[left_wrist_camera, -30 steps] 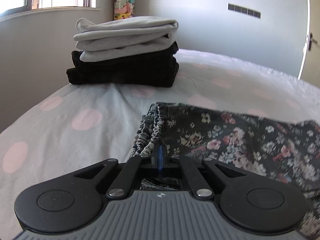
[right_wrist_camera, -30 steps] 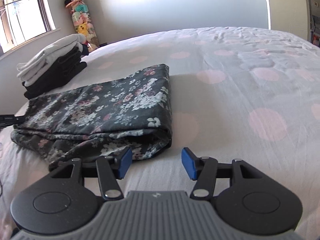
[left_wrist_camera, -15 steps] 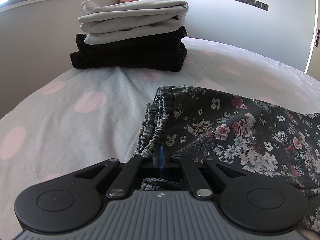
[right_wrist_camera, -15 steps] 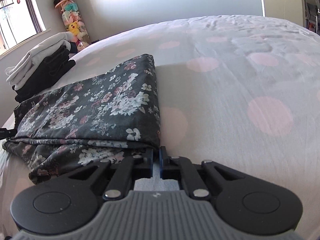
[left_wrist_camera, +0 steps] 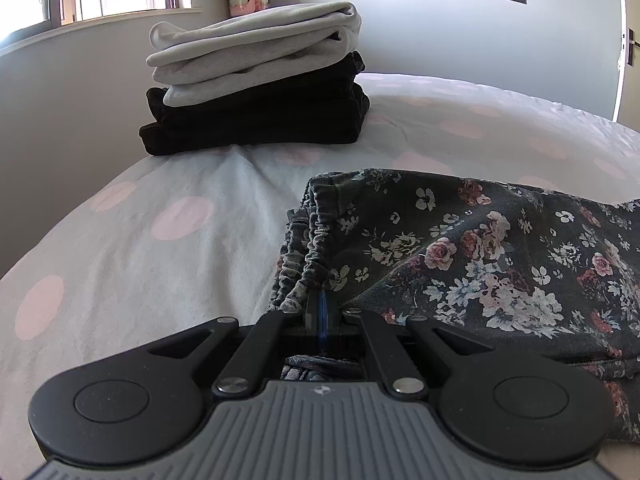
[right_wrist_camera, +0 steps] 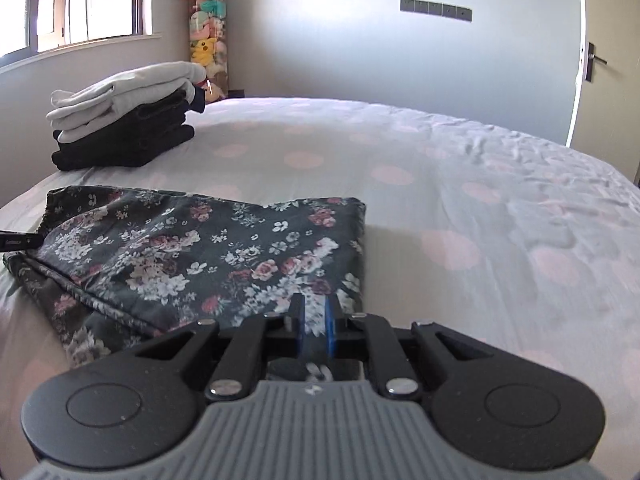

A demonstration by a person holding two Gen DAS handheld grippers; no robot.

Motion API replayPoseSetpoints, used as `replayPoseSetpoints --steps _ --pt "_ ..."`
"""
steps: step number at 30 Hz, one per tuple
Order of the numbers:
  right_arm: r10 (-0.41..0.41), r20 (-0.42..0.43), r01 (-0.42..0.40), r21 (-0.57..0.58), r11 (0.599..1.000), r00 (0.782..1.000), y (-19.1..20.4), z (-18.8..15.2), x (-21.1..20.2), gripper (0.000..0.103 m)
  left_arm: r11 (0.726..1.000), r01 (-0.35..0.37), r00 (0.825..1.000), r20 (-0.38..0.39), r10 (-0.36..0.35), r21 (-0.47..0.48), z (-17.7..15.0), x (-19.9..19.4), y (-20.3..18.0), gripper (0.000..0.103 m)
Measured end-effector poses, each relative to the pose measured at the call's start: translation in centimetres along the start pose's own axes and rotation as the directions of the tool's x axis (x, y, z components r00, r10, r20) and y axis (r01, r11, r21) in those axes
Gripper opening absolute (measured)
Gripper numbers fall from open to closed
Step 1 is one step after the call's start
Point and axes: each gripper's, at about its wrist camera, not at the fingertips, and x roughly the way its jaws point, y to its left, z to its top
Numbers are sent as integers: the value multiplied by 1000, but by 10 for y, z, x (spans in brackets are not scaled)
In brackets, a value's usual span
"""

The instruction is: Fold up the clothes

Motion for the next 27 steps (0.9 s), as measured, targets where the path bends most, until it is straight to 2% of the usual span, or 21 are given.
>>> replayPoseSetpoints --steps 3,5,7,13,17,20,22,25,27 --pt "4 -107 0 42 999 994 -2 -1 27 8 1000 12 1000 1 -12 -14 0 1 3 2" --pt "23 -206 -1 107 994 978 -11 -11 46 3 1000 20 1000 2 -20 -23 0 1 5 2" --pt "34 -207 -7 127 992 978 -16 -9 44 0 999 28 1000 2 -28 -32 0 1 6 2" --pt "16 -132 -12 33 999 991 -10 32 29 1 998 39 999 -4 -39 -50 2 2 9 2" --pt "34 -116 -35 -8 999 993 -2 60 56 1 997 52 999 1 -52 -56 1 2 12 2" --pt "24 -190 -20 23 1000 981 -7 60 86 1 997 62 998 7 -62 -53 -1 3 14 2" --pt "5 -279 3 28 1000 960 -13 48 108 0 997 64 998 9 -64 -53 -1 3 14 2" --pt "28 -281 -18 37 999 959 -20 44 109 0 997 64 998 12 -63 -44 -2 3 13 2" --pt "7 -263 -2 20 1000 965 -21 50 100 0 997 65 998 12 -64 -45 -2 3 14 2"
